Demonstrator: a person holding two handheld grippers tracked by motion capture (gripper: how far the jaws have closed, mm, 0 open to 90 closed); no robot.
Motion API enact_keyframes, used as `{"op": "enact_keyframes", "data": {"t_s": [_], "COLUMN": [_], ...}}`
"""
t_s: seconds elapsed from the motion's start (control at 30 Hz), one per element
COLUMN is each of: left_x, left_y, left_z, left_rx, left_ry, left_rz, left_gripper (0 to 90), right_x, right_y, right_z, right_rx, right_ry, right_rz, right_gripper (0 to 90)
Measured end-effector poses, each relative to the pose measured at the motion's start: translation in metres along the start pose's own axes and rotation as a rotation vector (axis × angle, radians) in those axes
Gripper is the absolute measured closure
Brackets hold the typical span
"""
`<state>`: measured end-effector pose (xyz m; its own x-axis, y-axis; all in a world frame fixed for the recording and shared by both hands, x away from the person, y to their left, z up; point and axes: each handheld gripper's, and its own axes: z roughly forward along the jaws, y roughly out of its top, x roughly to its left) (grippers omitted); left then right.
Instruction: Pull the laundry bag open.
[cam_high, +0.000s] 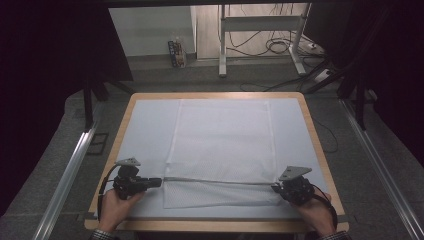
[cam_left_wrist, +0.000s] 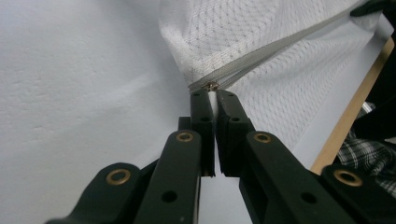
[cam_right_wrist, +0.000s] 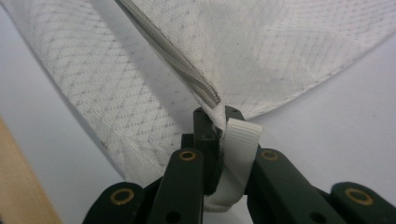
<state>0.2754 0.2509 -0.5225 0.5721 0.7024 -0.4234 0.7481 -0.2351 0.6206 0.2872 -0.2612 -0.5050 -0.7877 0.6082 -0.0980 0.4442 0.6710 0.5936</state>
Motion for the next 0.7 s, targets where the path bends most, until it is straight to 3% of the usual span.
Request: {"op": "enact_keyframes", "data": {"t_s": [0.03,0.3,0.37,0.4,0.43,0.47,0.57,0.63,0.67,0.7], "left_x": [-0.001,-0.002,-0.002,-0.003,-0.003,-0.004,-0.007,-0.009,-0.011,-0.012], "left_y": [0.000,0.001,0.000,0.000,0.000,0.000,0.001,0.001,0.001,0.001], "left_z": [0.001,0.004,0.006,0.008,0.008,0.009,0.013,0.015,0.017,0.019], "left_rx": [0.009,0.027,0.040,0.039,0.039,0.034,0.025,0.027,0.026,0.031], "left_ry": [0.036,0.028,0.027,0.043,0.043,0.046,0.074,0.091,0.105,0.121], "left_rz": [0.005,-0.008,-0.006,0.002,0.002,0.007,0.028,0.041,0.056,0.074], "left_gripper": [87.4,86.8,85.9,83.5,78.1,70.8,51.6,46.4,33.7,33.7], "right_x": [0.000,0.005,0.008,0.009,0.009,0.009,0.008,0.007,0.007,0.007], "right_y": [0.000,-0.003,-0.003,-0.003,-0.003,-0.004,-0.004,-0.003,-0.003,-0.003], "right_z": [0.000,-0.002,-0.003,-0.003,-0.003,-0.003,-0.004,-0.004,-0.004,-0.004], "right_rx": [0.000,0.012,0.006,0.004,0.004,0.001,-0.005,-0.006,-0.006,-0.006], "right_ry": [0.002,0.001,0.007,0.015,0.015,0.022,0.024,0.022,0.016,0.016], "right_rz": [-0.002,0.010,0.013,0.013,0.013,0.025,0.047,0.050,0.060,0.060], "right_gripper": [85.3,84.1,81.2,74.4,74.4,65.4,53.3,49.8,41.7,41.7]}}
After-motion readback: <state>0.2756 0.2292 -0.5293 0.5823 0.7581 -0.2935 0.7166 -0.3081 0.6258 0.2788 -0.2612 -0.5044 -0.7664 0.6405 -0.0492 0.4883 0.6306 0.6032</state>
